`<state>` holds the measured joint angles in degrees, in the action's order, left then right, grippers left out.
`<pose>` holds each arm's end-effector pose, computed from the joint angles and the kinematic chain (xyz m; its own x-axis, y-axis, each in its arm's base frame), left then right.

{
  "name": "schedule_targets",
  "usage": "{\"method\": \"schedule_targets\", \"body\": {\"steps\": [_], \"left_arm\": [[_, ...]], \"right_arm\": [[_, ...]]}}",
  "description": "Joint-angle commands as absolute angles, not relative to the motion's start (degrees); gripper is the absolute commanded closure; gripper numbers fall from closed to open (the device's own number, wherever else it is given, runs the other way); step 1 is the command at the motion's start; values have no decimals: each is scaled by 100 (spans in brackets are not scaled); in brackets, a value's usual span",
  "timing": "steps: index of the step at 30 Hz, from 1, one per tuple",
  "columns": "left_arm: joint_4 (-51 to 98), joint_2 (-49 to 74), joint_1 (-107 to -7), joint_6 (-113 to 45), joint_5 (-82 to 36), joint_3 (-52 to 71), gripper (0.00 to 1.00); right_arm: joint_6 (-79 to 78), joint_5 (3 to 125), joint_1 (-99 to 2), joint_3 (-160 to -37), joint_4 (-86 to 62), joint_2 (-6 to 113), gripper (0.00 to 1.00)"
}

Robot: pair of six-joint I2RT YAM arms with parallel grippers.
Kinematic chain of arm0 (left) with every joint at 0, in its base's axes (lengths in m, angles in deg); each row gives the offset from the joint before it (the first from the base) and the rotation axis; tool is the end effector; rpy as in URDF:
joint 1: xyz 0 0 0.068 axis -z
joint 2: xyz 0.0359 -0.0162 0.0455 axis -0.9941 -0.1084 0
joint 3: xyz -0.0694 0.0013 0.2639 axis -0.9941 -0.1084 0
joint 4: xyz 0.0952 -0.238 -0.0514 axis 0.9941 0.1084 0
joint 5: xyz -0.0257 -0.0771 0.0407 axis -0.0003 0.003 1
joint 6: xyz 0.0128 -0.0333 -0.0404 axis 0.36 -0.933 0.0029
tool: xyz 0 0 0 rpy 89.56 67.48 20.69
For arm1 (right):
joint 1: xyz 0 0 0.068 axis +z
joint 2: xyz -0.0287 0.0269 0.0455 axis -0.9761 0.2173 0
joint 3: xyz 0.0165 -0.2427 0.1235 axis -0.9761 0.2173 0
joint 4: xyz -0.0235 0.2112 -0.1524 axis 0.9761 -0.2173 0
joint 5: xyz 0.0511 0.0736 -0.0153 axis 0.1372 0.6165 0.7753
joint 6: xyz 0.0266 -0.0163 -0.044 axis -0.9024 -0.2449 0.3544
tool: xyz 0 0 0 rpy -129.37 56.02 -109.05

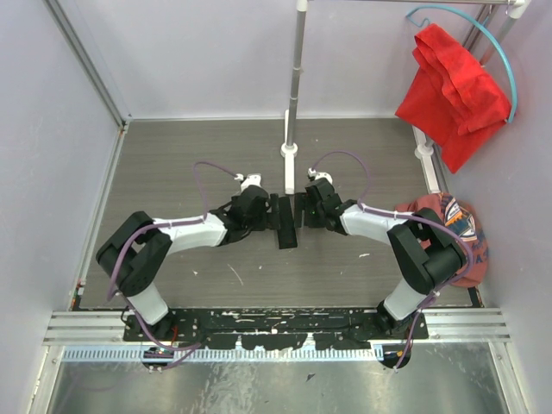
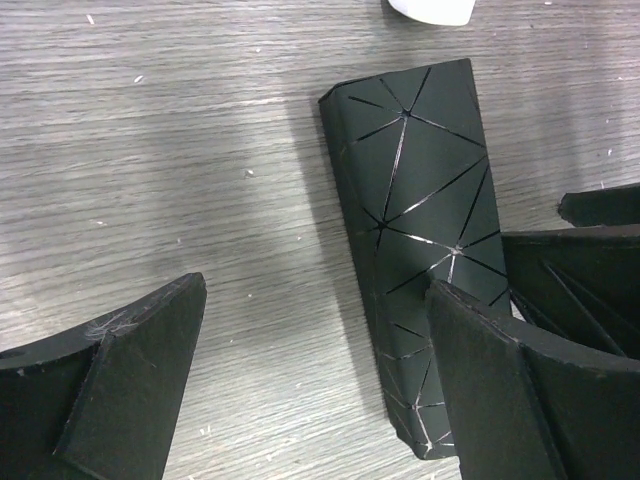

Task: Organize the sunglasses
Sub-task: Close the sunglasses case at the center of the board.

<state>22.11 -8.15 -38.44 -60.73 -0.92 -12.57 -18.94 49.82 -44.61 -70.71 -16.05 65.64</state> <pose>0.2460 -0.2367 0.1670 -0.7240 -0.1206 -0.6792 0.1503 0.9333 -0.3260 0.2710 0.1704 0.1590 -0.7898 -0.0019 -0.6134 -0.1592 0.9664 0.2020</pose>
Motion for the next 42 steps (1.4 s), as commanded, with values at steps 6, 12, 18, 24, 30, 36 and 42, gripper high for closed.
{"method": "schedule_targets", "body": {"steps": [6,12,18,24,30,36,42], "left_arm": [[2162,-1133,-3734,-6075,-40,-979,2],[2155,-1256,-3690,-6113,-29,-952,2],[2146,-1325,-3674,-6140,-16,-955,2],[2146,-1362,-3669,-6175,22,-992,2],[2138,-1430,-3671,-6219,20,-1020,2],[2151,-1429,-3674,-6229,41,-1044,2],[2187,-1114,-3670,-6182,110,-1101,2]], "right_arm": [[-1902,5197,-4432,-6944,-1284,6504,23],[-1902,5192,-4434,-6915,-1298,6441,23],[-1902,5158,-4436,-6909,-1303,6409,23],[-1885,5041,-4432,-6897,-1357,6239,23],[-1845,4849,-4453,-6927,-1541,5963,23],[-1807,4616,-4499,-6924,-1755,5654,23],[-1789,4496,-4518,-6887,-1862,5409,23]]}}
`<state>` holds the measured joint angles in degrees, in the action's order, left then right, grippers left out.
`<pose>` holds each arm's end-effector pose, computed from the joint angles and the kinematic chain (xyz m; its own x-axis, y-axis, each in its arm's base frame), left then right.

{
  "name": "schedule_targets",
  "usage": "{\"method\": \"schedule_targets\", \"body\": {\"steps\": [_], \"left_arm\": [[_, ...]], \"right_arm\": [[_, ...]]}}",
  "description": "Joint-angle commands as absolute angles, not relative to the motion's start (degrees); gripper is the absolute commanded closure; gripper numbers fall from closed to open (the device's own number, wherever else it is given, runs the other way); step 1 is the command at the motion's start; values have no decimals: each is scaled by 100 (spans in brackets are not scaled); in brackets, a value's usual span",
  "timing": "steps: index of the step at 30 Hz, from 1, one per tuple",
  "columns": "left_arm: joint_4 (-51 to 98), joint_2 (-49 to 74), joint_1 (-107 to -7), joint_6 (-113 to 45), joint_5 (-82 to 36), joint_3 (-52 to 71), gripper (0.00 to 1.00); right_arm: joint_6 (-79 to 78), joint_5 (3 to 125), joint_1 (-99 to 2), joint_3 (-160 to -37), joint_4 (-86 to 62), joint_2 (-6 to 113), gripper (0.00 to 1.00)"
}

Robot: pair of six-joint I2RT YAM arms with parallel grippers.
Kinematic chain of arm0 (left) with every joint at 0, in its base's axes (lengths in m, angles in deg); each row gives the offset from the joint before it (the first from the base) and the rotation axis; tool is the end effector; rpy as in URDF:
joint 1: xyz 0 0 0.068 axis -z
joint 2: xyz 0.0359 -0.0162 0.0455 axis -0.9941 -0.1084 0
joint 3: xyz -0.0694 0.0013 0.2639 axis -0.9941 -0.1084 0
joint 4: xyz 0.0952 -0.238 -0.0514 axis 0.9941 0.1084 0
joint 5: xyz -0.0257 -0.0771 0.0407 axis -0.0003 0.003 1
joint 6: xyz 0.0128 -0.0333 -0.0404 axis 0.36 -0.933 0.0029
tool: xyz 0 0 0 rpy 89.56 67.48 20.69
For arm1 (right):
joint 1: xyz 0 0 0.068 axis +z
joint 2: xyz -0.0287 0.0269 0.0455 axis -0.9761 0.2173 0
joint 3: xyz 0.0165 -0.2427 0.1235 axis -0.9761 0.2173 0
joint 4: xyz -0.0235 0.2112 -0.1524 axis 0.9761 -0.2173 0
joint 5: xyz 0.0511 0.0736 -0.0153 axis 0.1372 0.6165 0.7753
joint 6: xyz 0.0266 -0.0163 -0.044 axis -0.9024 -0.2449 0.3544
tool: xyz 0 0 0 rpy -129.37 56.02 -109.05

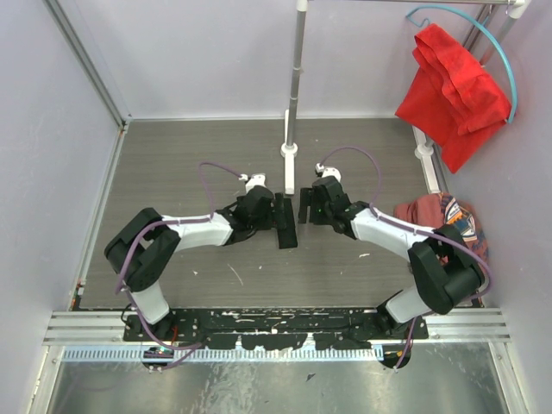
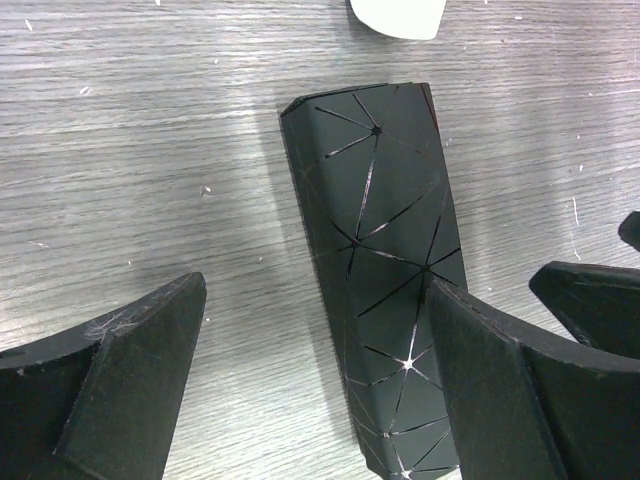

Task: Organize the sunglasses
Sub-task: Close the sunglasses case at the center of the board.

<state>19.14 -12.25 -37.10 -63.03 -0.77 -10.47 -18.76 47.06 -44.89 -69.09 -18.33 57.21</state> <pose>0.2507 -0.2532 0.1583 -0.7240 -0.1497 -0.6734 0.1456 0.9210 -0.3614 0.2575 0.1578 0.1908 -0.7332 0.0316 -0.6793 -0.1428 0.9695 0.1992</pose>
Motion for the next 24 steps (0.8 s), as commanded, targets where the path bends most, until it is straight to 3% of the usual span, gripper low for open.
{"method": "schedule_targets", "body": {"steps": [1,15,20,24], "left_arm": [[2216,-1012,-3674,-6165,138,-1098,2],[2536,578,-3675,-5936,406,-1544,2],[2277,2029,-3669,-6076,443,-2624,2],[3112,3404,-3674,-6278,718,-3179,2]], "right_arm": [[-1788,4471,-4516,-6871,-1880,5370,23],[-1932,3882,-4524,-6464,-2176,4495,23],[-2068,3502,-4546,-6266,-2474,3688,23],[-2312,3174,-4546,-6029,-2717,2871,23]]}}
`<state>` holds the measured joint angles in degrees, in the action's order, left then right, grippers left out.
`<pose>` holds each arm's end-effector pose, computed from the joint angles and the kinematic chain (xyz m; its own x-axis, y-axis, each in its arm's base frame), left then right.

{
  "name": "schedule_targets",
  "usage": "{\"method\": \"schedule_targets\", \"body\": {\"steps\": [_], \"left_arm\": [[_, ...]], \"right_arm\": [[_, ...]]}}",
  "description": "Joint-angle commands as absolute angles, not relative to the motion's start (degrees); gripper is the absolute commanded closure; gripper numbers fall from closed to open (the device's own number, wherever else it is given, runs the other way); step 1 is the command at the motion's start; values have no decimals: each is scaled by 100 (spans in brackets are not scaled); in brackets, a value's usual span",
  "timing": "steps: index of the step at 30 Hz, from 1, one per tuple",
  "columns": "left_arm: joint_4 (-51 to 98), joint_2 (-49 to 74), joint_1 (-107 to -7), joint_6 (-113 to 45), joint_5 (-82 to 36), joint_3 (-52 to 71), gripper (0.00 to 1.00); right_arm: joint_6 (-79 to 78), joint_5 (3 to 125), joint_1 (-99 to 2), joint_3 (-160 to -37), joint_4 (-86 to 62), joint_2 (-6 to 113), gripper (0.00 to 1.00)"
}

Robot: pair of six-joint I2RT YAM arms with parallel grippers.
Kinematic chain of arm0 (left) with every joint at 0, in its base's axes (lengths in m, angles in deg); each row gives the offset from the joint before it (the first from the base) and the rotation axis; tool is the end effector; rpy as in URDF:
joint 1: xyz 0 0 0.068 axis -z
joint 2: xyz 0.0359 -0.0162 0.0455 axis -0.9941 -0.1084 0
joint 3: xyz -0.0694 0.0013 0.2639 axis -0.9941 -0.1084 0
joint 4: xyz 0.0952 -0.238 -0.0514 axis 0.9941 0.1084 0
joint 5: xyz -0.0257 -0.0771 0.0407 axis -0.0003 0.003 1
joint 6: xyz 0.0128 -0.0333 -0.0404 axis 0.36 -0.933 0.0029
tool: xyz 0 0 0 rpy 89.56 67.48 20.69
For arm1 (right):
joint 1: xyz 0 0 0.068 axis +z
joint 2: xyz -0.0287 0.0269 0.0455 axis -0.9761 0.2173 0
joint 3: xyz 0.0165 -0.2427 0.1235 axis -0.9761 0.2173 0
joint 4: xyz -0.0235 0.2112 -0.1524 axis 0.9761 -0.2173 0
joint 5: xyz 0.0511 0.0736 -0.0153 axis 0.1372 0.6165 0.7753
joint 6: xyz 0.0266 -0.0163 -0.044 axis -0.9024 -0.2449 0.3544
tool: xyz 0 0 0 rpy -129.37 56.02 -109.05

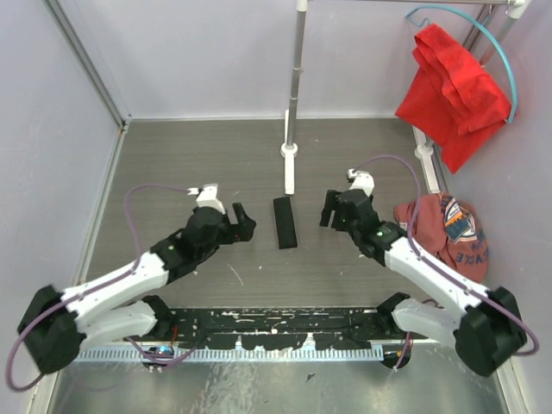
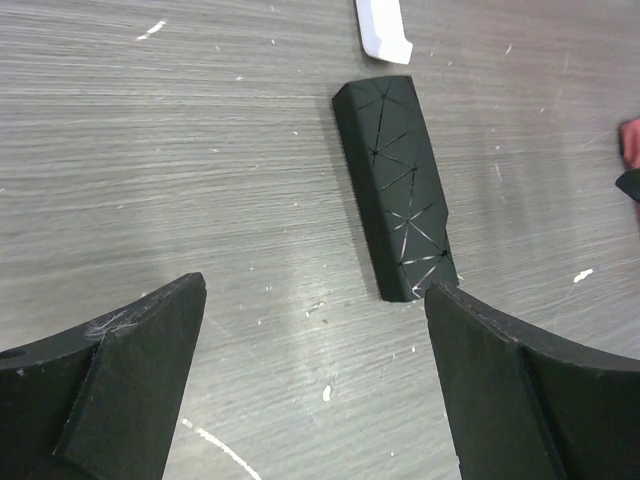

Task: Organize the sunglasses
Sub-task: Close the sunglasses case at the center of the board.

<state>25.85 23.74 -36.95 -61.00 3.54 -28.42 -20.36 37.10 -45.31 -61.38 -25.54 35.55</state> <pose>0.1728 -0.1677 0.2257 -0.5850 -0.2384 -0.7752 0.1810 0.8933 -0.4114 0.2036 0.1143 0.2325 -0.6060 0.1240 -0.7858 -0.0205 0.9850 0.1712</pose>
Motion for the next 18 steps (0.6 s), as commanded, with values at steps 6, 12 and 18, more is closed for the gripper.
{"method": "schedule_targets", "body": {"steps": [6,12,18], "left_arm": [[4506,5391,-3664,-6393,1250,-3651,2],[5574,7074,-3665,-6474,1521,-3838,2],[6240,7896,-3662,-6472,1710,-3852,2]], "right_arm": [[-2601,2732,-4546,-5847,-3206,1713,22],[-2693,2394,-4546,-5685,-3661,820,21],[-2667,2308,-4546,-5715,-3974,446,20]]}}
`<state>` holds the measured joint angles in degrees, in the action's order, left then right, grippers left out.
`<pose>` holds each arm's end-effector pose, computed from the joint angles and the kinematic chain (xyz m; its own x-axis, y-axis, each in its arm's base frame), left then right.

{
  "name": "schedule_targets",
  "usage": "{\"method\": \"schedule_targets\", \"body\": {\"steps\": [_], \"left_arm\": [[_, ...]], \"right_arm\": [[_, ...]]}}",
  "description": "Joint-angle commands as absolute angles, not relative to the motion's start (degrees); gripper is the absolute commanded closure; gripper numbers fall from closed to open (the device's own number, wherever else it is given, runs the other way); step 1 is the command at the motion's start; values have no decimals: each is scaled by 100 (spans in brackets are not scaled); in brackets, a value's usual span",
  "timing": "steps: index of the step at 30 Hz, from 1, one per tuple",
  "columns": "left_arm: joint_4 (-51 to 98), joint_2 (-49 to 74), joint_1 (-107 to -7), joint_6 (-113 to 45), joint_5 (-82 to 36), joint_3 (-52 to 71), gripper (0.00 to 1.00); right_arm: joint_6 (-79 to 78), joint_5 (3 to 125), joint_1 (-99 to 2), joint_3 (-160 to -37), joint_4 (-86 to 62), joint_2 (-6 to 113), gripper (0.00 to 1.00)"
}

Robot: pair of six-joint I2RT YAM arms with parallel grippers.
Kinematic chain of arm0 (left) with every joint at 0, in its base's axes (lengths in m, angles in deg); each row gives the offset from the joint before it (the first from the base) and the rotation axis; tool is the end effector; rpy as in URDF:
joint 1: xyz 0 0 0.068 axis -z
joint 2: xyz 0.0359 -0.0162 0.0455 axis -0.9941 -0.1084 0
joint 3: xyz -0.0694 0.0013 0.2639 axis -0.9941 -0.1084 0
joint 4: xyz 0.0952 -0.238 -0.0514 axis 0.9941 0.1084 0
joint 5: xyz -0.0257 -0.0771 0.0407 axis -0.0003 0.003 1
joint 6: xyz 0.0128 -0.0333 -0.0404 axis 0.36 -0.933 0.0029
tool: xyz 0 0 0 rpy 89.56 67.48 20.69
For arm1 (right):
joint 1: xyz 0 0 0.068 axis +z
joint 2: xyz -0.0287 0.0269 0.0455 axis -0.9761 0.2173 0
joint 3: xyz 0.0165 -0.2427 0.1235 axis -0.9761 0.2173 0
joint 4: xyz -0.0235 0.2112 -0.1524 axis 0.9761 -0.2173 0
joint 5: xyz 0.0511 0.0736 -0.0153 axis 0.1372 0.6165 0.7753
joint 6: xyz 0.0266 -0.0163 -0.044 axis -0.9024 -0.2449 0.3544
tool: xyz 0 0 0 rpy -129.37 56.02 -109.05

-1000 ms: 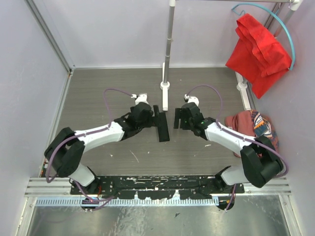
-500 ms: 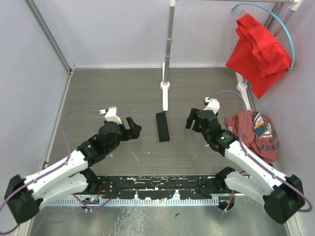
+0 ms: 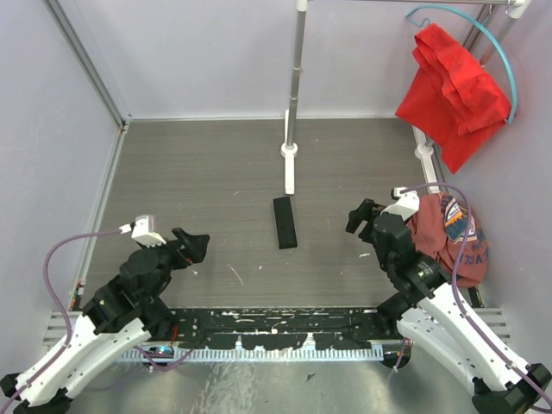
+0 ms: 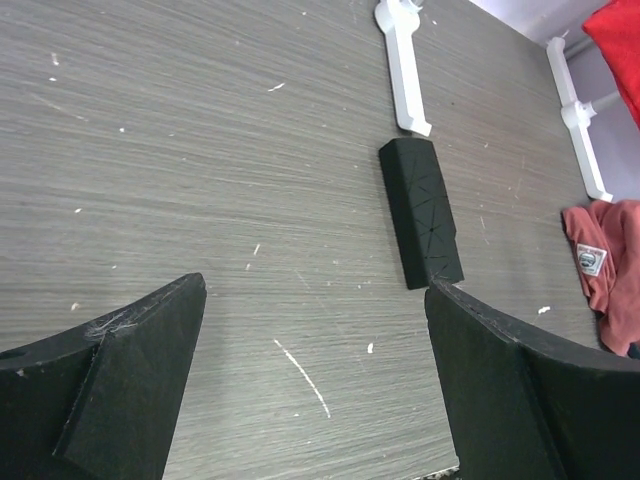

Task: Organize the sunglasses
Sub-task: Close the sunglasses case at the center of the board, then reset both arms

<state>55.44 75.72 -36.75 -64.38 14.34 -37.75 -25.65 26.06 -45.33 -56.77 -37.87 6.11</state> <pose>0.0731 -0.0530 0.2502 -0.3650 -0.4619 -0.8084 0.1041 0.8426 -0.5284 0.1284 0.0596 0.2734 -0.3636 0.3165 -0.8761 0.1286 0.9486 0.2893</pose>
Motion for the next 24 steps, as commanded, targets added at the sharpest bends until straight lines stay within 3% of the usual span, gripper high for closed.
{"method": "schedule_targets", "body": {"steps": [1,6,24], "left_arm": [[6302,7964,-3664,-6482,1724,-3876,2],[6294,8081,-3664,-6506,1694,-3956,2],[6369,8201,-3662,-6440,1749,-3950,2]], "right_arm": [[-2663,2279,-4546,-5688,-3997,411,20],[-2682,2202,-4546,-5620,-4124,254,6],[-2843,1895,-4546,-5601,-4246,-16,5]]}}
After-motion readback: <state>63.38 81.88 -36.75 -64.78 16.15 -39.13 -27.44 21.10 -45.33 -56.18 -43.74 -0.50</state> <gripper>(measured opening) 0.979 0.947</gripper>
